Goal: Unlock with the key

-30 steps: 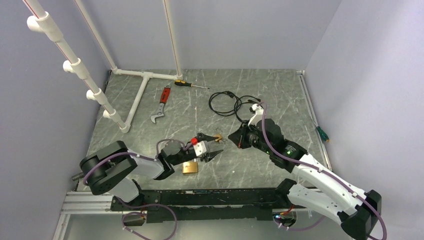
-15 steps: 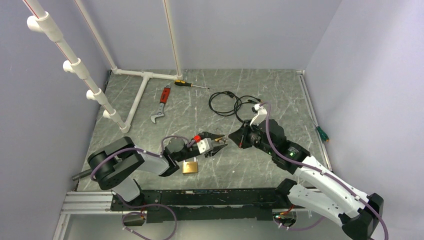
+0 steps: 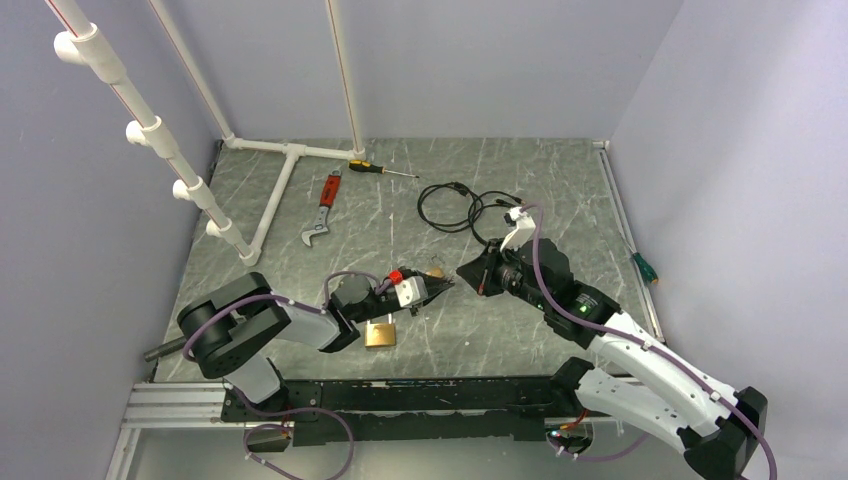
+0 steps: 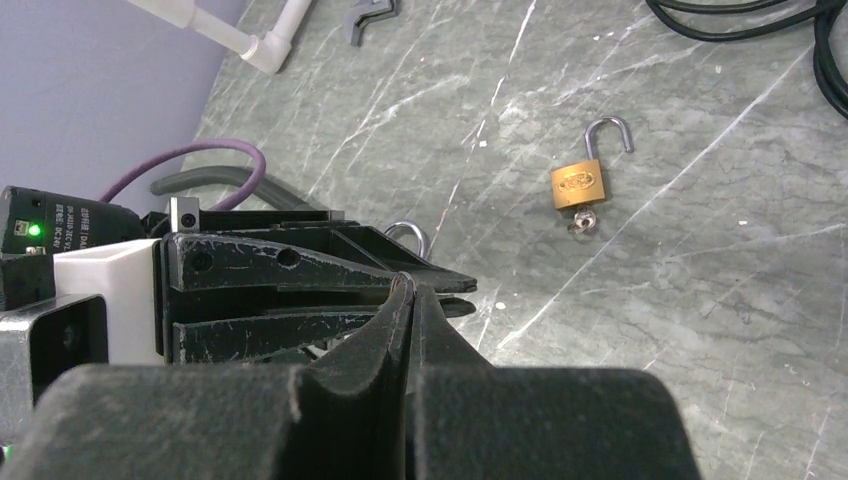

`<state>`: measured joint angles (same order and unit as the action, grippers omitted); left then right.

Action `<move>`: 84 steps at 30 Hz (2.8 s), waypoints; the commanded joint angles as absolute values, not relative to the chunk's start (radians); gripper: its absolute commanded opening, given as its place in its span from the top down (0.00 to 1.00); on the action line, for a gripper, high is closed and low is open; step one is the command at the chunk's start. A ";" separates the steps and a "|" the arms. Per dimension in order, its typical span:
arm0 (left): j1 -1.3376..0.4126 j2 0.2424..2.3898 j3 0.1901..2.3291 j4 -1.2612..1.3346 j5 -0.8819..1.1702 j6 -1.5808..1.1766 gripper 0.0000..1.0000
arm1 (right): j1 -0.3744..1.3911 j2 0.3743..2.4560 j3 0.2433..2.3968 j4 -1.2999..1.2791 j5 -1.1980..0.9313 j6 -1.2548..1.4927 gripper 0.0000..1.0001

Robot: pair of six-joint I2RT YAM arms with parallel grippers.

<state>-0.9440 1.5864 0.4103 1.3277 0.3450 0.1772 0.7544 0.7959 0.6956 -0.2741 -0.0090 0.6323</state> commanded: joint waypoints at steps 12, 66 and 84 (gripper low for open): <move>-0.946 1.332 0.601 0.621 0.457 0.107 1.00 | 0.758 0.731 0.671 -0.215 -0.049 0.536 0.80; -0.970 1.413 1.361 -1.126 0.621 -0.347 1.00 | 0.832 1.123 0.311 1.112 -0.919 0.669 0.43; -0.969 1.382 1.332 -1.111 0.599 -0.342 1.00 | 0.888 1.189 0.332 1.181 -0.877 0.700 0.74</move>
